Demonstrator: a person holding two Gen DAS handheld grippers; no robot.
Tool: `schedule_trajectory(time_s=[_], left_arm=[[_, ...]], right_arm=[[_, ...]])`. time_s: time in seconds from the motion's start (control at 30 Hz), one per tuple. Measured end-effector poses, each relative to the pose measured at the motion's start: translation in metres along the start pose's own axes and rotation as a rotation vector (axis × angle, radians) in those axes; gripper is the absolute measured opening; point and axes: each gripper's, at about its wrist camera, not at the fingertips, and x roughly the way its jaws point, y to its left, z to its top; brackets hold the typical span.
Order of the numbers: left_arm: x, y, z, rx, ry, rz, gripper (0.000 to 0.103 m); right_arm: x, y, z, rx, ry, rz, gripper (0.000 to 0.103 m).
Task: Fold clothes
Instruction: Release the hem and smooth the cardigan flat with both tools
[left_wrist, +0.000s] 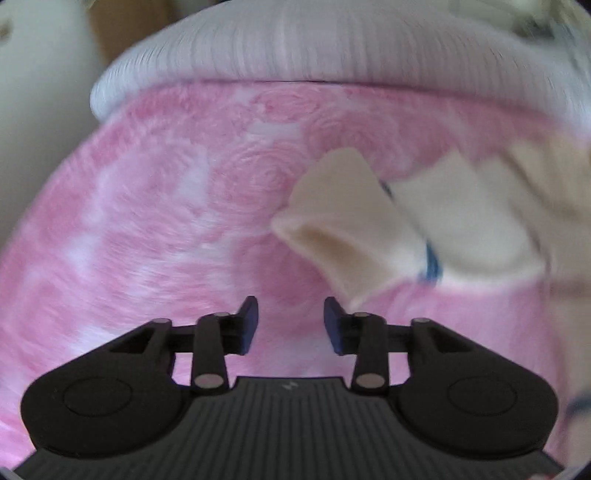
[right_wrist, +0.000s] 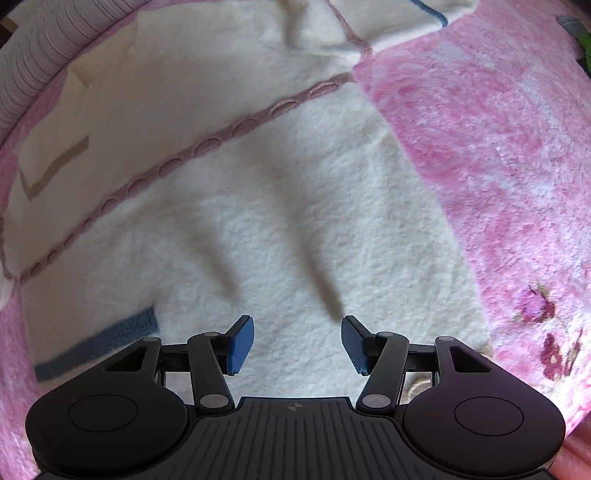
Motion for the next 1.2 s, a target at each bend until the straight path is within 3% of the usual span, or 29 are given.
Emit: schedule_trajectory(time_s=[0.17,0.23,0.27,0.3,0.33,0.37,0.43,0.5,0.63,0.67,0.7,0.8,0.87,0.93,1.07,1.2], left_arm=[[0.039,0.027,0.013,-0.422,0.037,-0.131,0.033],[0.051,0.029,0.018,-0.512,0.038,-0.186,0.032],[0.056,0.030,0.021,-0.556,0.038,-0.214,0.028],[0.061,0.029,0.024,-0.577,0.037,-0.230,0.013],[0.063,0.025,0.029,-0.548,0.034,-0.222,0.006],[0.061,0.018,0.034,-0.495,0.020,-0.201,0.007],[0.043,-0.005,0.044,-0.267,-0.071,-0.090,0.006],[0.005,-0.033,0.045,0.049,-0.218,0.080,0.006],[-0.040,-0.056,0.014,0.528,-0.348,0.372,0.006],[-0.046,-0.059,0.003,0.636,-0.350,0.439,0.007],[-0.040,-0.055,-0.012,0.708,-0.283,0.482,0.007],[-0.009,-0.035,-0.060,0.799,-0.001,0.496,0.012],[0.005,-0.023,-0.079,0.733,0.131,0.507,0.012],[-0.005,-0.013,-0.070,0.542,0.137,0.464,0.011],[-0.043,0.024,-0.037,-0.019,0.103,0.269,0.033],[-0.064,0.066,-0.033,-0.351,0.045,0.178,0.041]], right_arm=[[-0.014,-0.010,0.002,0.012,-0.028,-0.002,0.056],[-0.018,-0.016,0.002,0.015,-0.037,-0.018,0.056],[-0.017,-0.018,0.000,0.026,-0.036,-0.028,0.056],[-0.017,-0.022,-0.002,0.042,-0.031,-0.035,0.056],[-0.016,-0.025,-0.003,0.058,-0.026,-0.041,0.056],[-0.015,-0.027,-0.005,0.072,-0.020,-0.040,0.056],[-0.014,-0.026,-0.010,0.082,-0.010,-0.035,0.056],[-0.015,-0.023,-0.015,0.076,-0.004,-0.029,0.056],[-0.018,-0.018,-0.015,0.050,-0.017,-0.040,0.056],[-0.018,-0.018,-0.014,0.060,-0.019,-0.039,0.056],[-0.018,-0.019,-0.013,0.071,-0.021,-0.037,0.056],[-0.016,-0.020,-0.010,0.097,-0.018,-0.023,0.056],[-0.013,-0.015,-0.008,0.087,-0.013,-0.015,0.056],[-0.012,-0.011,-0.008,0.064,-0.008,-0.007,0.056],[-0.018,-0.009,-0.012,0.029,-0.017,-0.029,0.056],[-0.024,-0.020,-0.013,0.085,-0.020,-0.020,0.056]])
